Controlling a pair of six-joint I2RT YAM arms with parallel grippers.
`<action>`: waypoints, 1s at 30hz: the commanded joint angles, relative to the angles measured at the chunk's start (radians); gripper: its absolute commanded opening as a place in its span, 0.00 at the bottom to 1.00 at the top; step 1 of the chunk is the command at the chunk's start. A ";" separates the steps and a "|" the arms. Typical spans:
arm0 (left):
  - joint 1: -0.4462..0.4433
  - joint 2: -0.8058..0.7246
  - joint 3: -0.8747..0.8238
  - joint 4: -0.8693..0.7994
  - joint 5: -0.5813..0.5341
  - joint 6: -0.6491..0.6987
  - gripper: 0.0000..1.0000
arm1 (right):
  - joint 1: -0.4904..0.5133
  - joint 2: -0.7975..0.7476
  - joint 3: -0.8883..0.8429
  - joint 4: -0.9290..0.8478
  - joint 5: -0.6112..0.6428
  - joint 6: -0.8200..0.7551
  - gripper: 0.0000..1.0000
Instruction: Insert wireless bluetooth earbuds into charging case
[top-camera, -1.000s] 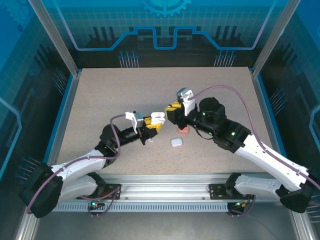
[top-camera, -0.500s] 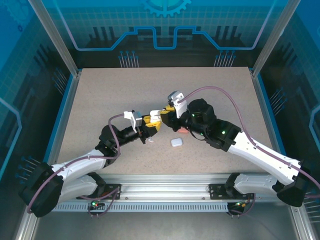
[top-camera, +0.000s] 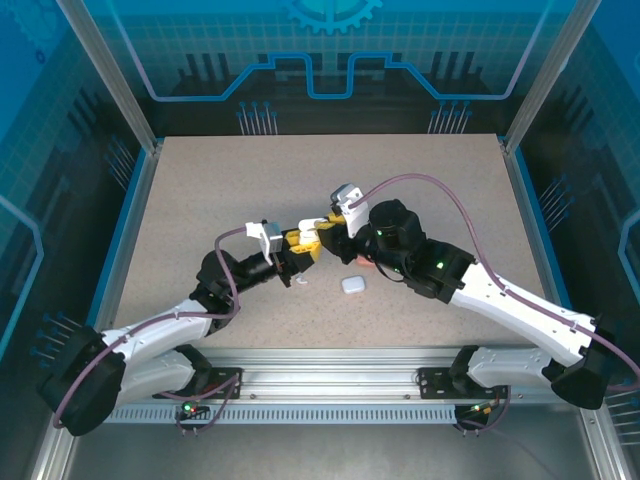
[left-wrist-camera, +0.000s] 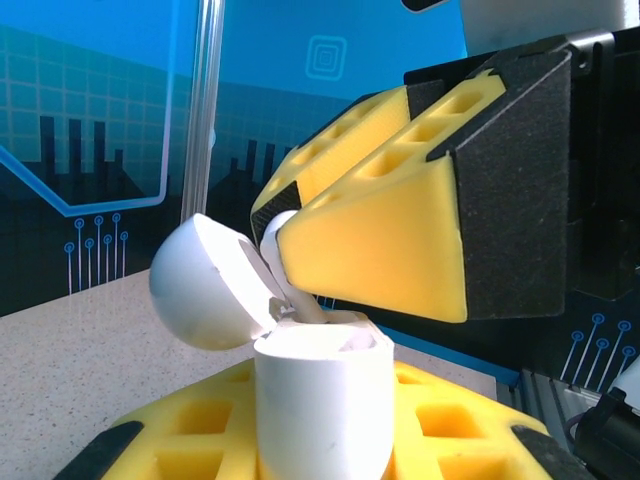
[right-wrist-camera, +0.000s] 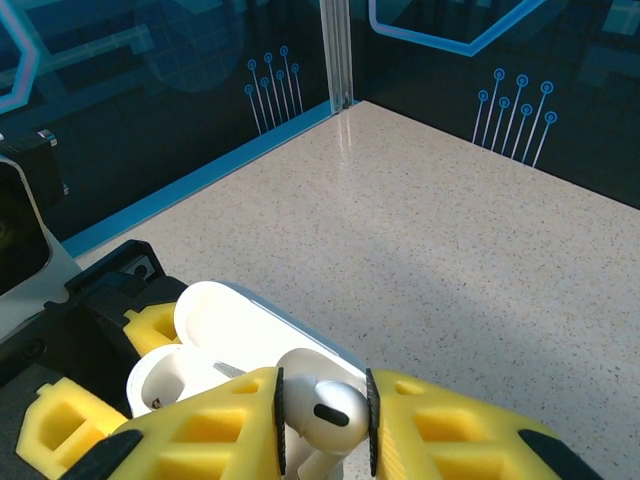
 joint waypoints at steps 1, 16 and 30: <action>-0.007 -0.026 0.022 0.048 -0.022 -0.003 0.11 | 0.014 0.006 -0.004 0.013 0.010 -0.007 0.26; -0.008 -0.024 0.023 0.052 -0.030 -0.001 0.11 | -0.006 -0.019 -0.013 -0.011 -0.089 0.094 0.30; -0.007 -0.006 0.021 0.069 -0.029 0.003 0.11 | -0.066 -0.060 -0.023 0.050 -0.200 0.179 0.51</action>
